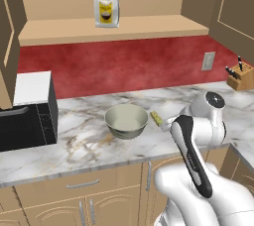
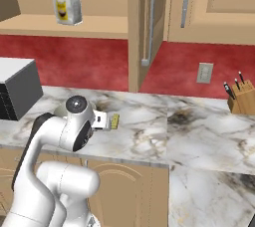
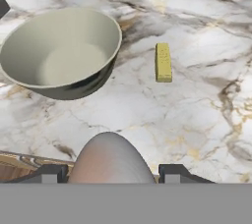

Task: Pick the egg and butter from the fridge and place them by the bowl for mixing.

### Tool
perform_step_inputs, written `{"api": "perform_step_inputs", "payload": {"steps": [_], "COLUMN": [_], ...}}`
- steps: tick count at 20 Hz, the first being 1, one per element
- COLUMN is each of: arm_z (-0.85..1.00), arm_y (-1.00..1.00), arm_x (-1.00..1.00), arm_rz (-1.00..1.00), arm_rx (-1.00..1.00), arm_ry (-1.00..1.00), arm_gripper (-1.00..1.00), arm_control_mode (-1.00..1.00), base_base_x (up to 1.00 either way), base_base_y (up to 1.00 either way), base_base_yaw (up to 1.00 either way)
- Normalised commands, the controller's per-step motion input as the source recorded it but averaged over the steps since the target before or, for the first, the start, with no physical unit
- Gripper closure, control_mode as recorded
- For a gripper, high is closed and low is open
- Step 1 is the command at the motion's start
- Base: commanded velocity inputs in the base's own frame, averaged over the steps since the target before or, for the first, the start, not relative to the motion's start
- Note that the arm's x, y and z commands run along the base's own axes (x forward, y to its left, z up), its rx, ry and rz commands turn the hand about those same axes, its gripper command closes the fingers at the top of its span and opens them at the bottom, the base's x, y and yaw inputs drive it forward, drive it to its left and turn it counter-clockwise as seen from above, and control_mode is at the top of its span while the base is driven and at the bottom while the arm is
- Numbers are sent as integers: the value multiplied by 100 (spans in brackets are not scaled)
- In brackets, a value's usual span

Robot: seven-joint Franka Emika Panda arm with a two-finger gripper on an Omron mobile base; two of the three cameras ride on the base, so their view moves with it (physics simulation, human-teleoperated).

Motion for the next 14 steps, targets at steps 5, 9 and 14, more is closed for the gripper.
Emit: {"api": "perform_step_inputs", "payload": {"steps": [5,9,14], "arm_z": [-1,-11,-22], "arm_y": [0,13,15], "arm_x": [1,27,44], "arm_rz": [0,0,0], "arm_rx": [0,0,2], "arm_ry": [0,1,4], "arm_gripper": [100,100,100], "arm_control_mode": [-100,-100,-100], "base_base_x": [0,0,0], "base_base_y": [0,0,0], "base_base_yaw": [0,0,0]}}
